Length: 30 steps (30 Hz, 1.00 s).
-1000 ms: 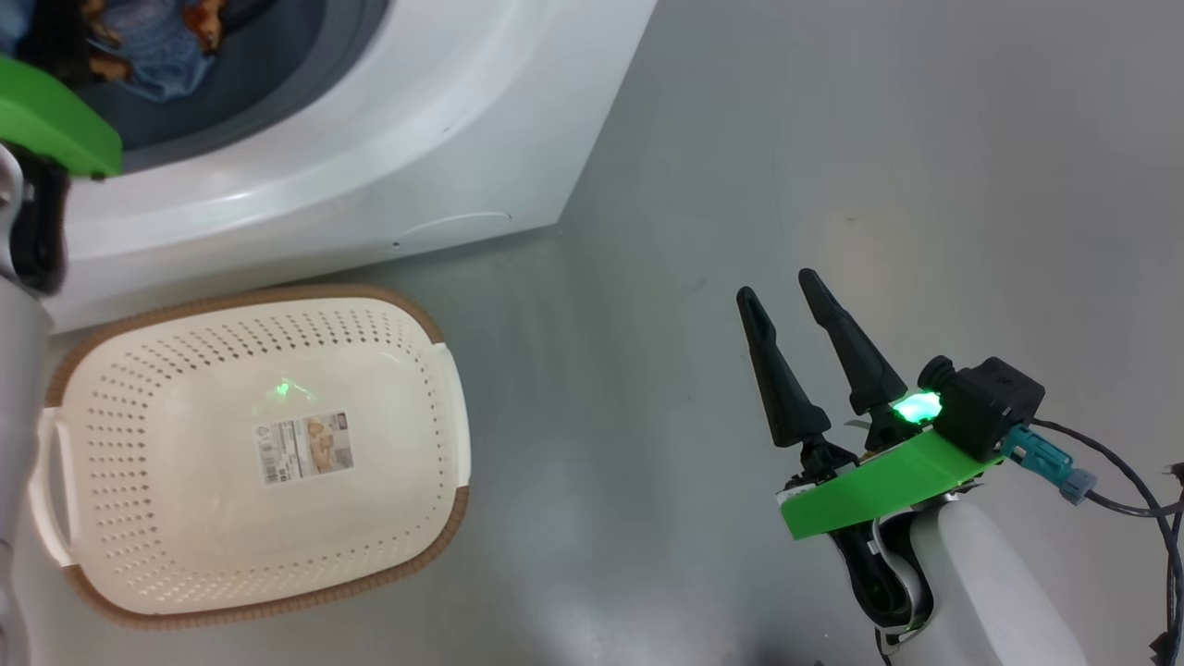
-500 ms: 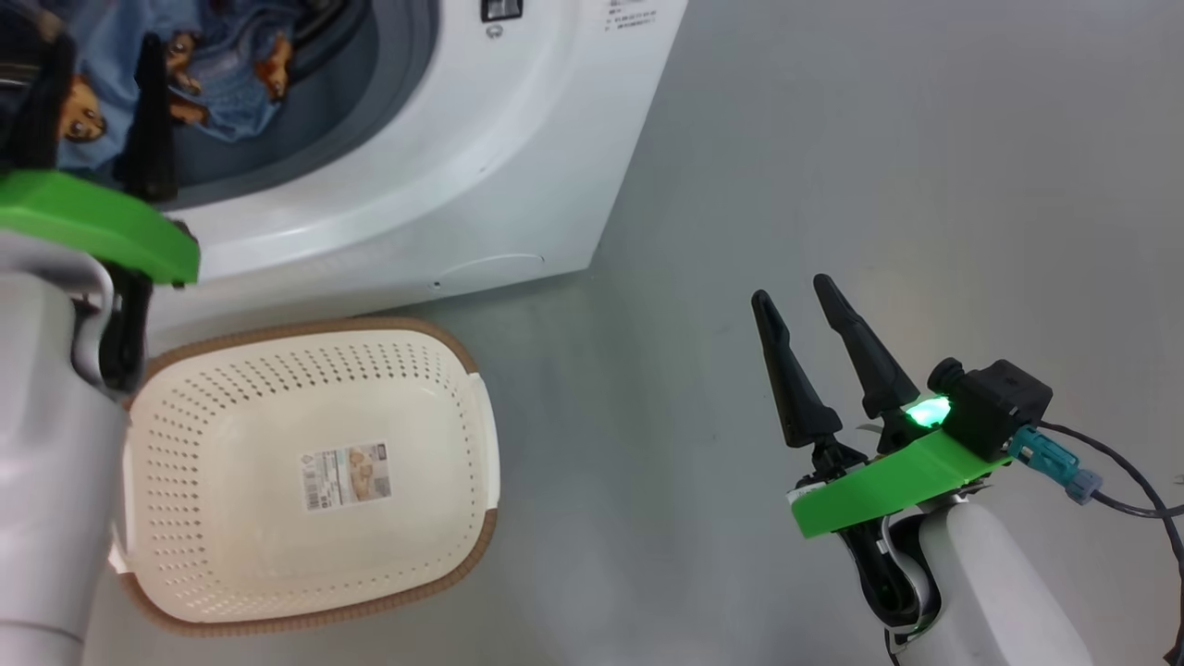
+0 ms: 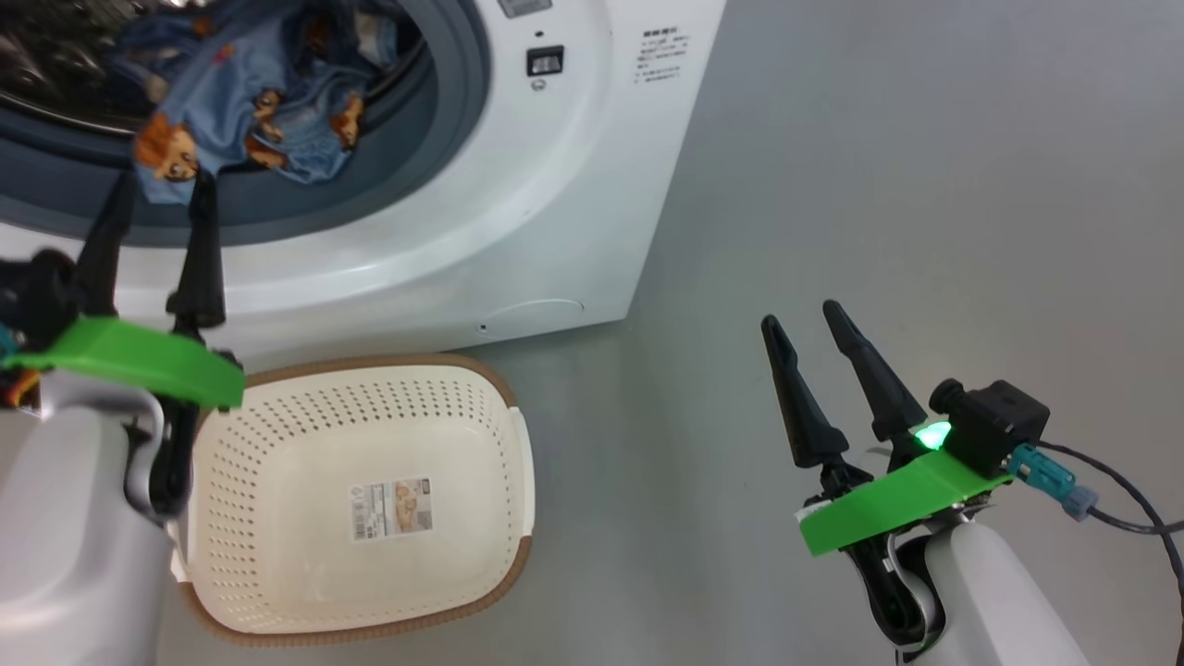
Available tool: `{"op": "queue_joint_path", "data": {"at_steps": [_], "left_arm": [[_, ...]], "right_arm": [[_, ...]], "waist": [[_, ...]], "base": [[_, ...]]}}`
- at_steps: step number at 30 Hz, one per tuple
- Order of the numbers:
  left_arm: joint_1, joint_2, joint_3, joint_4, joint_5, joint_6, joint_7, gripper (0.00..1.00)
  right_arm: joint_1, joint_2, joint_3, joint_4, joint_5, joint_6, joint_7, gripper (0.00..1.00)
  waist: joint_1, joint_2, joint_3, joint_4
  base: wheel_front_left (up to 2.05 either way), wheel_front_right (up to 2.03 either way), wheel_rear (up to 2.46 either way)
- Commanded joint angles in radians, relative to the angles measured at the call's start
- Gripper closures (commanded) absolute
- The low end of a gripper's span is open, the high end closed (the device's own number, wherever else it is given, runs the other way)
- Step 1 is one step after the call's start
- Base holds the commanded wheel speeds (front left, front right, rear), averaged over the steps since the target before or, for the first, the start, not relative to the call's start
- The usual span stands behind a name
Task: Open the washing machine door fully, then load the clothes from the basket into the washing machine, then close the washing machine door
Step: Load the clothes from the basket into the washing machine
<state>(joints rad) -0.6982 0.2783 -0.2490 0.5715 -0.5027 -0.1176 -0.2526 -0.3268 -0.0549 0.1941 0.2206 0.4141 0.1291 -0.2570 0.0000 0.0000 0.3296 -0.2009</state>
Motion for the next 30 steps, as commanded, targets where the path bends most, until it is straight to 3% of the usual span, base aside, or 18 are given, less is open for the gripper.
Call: {"op": "queue_joint_path", "data": {"at_steps": [1,22,30], "left_arm": [[0.011,0.033,0.037,-0.031,0.012,0.005,-0.009,0.0],[0.403,-0.027,0.231,-0.275,0.066,0.019,-0.009,0.0],[0.515,-0.054,0.262,-0.353,0.096,0.02,-0.009,0.0]], "right_arm": [[0.019,0.005,0.017,-0.018,-0.008,0.002,-0.005,0.0],[0.073,0.005,0.01,0.013,-0.031,0.002,-0.005,0.0],[0.101,-0.006,0.027,0.022,-0.03,0.002,-0.005,0.0]], "waist": [[0.0,0.0,-0.021,0.018],[0.0,0.0,-0.174,0.076],[0.0,0.0,-0.226,0.111]], "base": [[0.0,0.0,0.0],[0.0,0.0,0.0],[0.0,0.0,0.0]]}}
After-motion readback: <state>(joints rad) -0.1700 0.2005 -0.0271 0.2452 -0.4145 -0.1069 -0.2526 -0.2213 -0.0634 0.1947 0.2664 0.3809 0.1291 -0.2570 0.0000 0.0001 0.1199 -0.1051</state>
